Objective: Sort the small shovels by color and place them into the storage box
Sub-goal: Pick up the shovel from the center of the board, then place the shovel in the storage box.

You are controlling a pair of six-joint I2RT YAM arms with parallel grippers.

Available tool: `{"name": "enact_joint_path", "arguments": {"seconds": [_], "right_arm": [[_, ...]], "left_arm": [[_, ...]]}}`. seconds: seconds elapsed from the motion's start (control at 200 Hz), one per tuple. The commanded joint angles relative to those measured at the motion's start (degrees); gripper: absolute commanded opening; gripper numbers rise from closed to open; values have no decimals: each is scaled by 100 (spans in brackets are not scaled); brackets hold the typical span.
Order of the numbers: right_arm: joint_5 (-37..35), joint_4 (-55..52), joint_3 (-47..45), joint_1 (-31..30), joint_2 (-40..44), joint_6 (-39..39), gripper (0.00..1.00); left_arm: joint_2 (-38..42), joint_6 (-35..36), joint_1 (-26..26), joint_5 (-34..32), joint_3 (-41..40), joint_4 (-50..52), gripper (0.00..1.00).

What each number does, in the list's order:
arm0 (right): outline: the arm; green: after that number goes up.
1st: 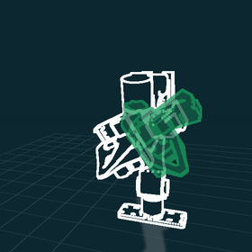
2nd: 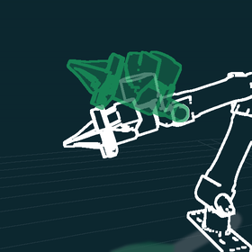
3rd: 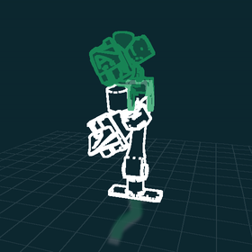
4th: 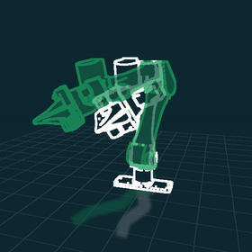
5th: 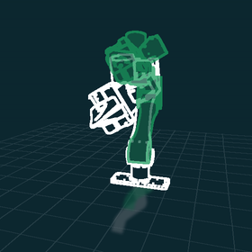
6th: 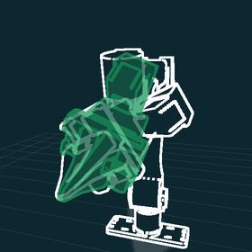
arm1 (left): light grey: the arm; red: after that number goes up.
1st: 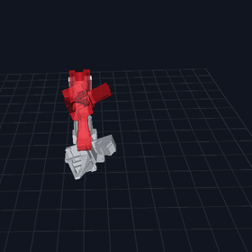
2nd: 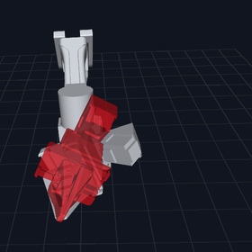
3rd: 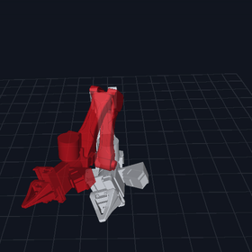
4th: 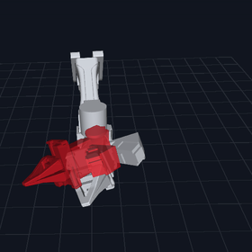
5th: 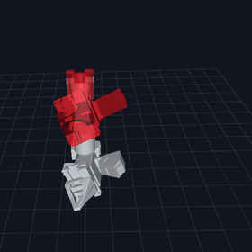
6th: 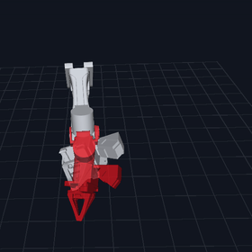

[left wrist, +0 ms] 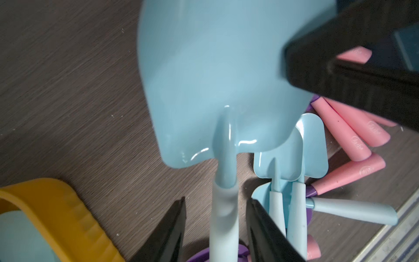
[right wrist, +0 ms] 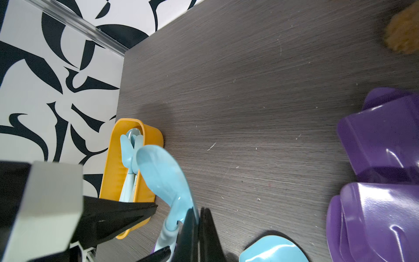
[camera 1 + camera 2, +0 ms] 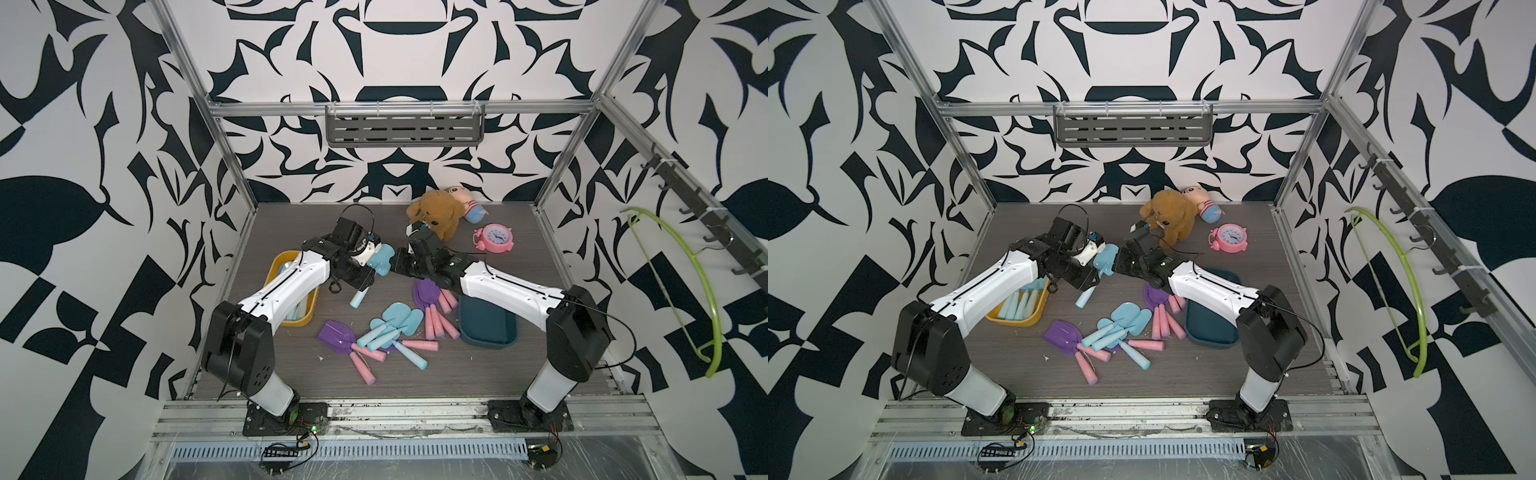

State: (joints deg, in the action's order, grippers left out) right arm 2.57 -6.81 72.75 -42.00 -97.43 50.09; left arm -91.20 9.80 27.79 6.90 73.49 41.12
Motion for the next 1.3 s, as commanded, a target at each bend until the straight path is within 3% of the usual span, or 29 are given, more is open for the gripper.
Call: {"name": "enact_joint_path", "arguments": {"seconds": [0.0, 0.28, 0.505, 0.75, 0.885, 0.995, 1.295], "right_arm": [[93, 436, -22, 32, 369, 148, 0], [103, 585, -150, 95, 472, 237, 0], [210, 766, -305, 208, 531, 418, 0], [247, 752, -314, 245, 471, 456, 0], [127, 576, -324, 288, 507, 401, 26], [-76, 323, -362, 315, 615, 253, 37], [-222, -11, -494, 324, 731, -27, 37]], "left_arm": [[-117, -99, 33, -31, -8, -113, 49], [-118, -180, 38, 108, -124, -136, 49], [-45, -145, 27, 95, -288, -241, 44], [101, -13, 33, 77, -245, -203, 11], [242, 109, -57, -108, -298, -82, 0], [427, 92, -584, 40, -465, 54, 1], [993, 133, -2890, 148, -1076, 284, 3]]}}
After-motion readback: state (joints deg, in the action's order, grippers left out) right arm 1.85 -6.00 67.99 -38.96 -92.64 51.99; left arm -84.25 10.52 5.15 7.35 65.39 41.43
